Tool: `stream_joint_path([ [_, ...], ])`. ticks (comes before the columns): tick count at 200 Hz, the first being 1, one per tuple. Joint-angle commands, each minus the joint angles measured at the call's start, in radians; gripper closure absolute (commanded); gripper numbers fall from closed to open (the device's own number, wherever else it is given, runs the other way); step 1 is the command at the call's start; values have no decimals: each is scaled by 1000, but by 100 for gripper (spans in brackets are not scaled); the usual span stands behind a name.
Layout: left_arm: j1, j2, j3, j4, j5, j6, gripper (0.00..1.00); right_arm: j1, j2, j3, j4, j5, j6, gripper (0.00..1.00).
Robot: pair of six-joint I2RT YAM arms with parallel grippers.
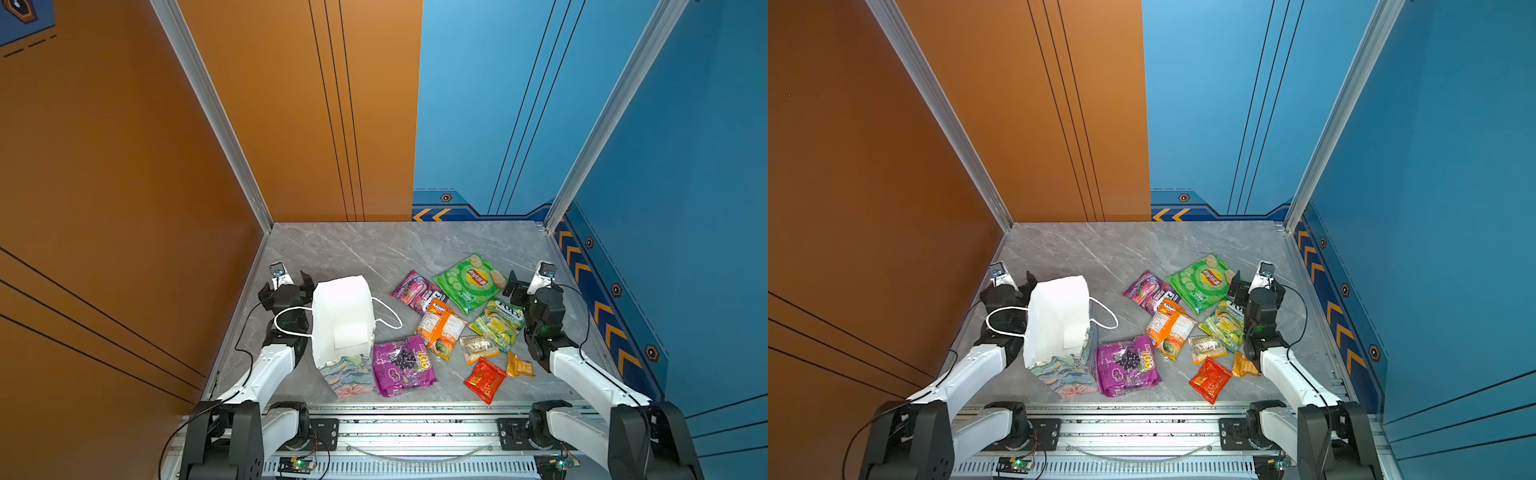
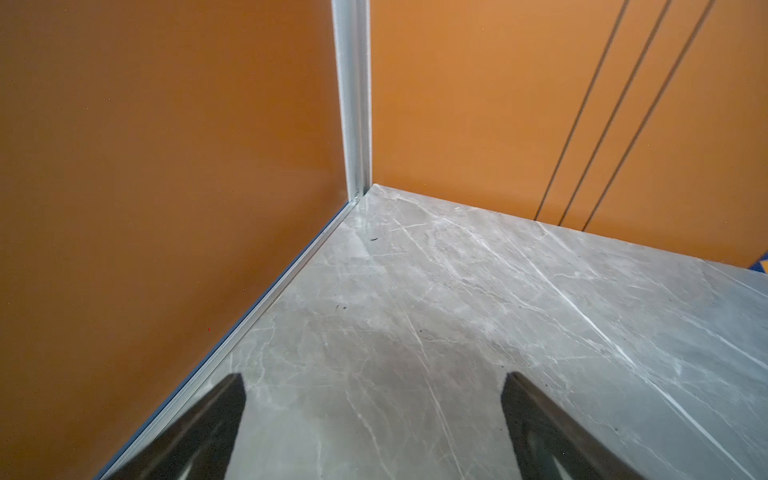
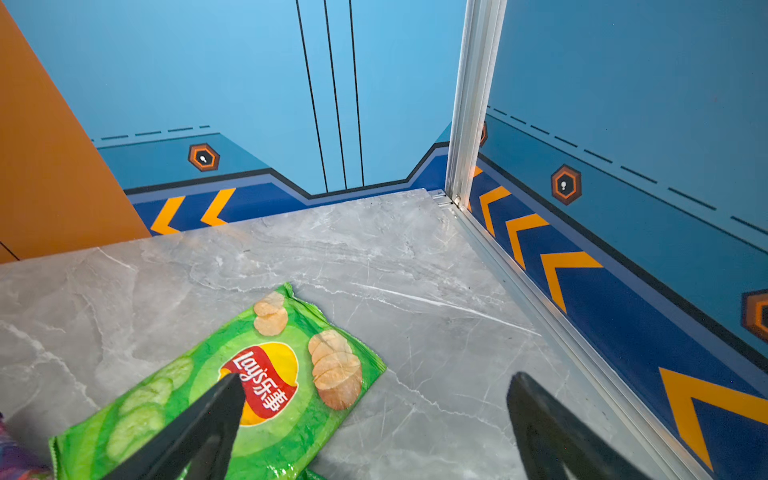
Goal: Place the snacks into the paper bag
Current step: 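Raise the left gripper over the paper bag while the right moves above snacks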
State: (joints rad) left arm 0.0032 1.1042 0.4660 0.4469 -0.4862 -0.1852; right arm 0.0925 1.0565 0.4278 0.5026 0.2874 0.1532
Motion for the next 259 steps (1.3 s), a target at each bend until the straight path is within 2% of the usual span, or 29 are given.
stream_joint_path([
  [1, 47, 2, 98, -358, -114, -271, 2, 4, -90, 89, -226, 7, 163, 0],
  [21, 127, -3, 220, -556, 87, -354, 2, -45, -199, 193, -490, 20, 395, 0],
  [35, 157, -5, 309, -730, 106, -456, 2, -98, -264, 221, -589, -25, 527, 0],
  [41, 172, -4, 345, -806, 114, -511, 2, -128, -289, 218, -592, -79, 558, 0],
  [53, 216, -3, 421, -924, 175, -580, 2, -184, -320, 214, -581, -201, 575, 0],
  [65, 280, 7, 471, -929, 394, -553, 2, -220, -332, 241, -632, -266, 572, 0],
  [85, 391, 50, 557, -997, 702, -530, 2, -234, -321, 307, -756, -276, 521, 0],
  [98, 445, 47, 627, -1056, 785, -505, 2, -231, -312, 331, -799, -288, 484, 0],
  [142, 453, 11, 818, -1431, 732, -332, 2, -152, -274, 377, -892, -287, 434, 0],
  [170, 384, -52, 928, -1615, 630, -258, 2, -61, -236, 400, -903, -209, 402, 0],
  [195, 245, -79, 1035, -1748, 564, -241, 2, 9, -196, 415, -892, -160, 397, 0],
  [227, 43, -49, 1222, -1949, 379, -246, 2, 80, -156, 438, -893, -92, 380, 0],
  [244, -80, -29, 1290, -2035, 263, -287, 1, 95, -150, 445, -906, -71, 373, 0],
  [259, -136, -27, 1308, -2072, 277, -324, 0, 101, -154, 442, -911, -58, 373, 0],
])
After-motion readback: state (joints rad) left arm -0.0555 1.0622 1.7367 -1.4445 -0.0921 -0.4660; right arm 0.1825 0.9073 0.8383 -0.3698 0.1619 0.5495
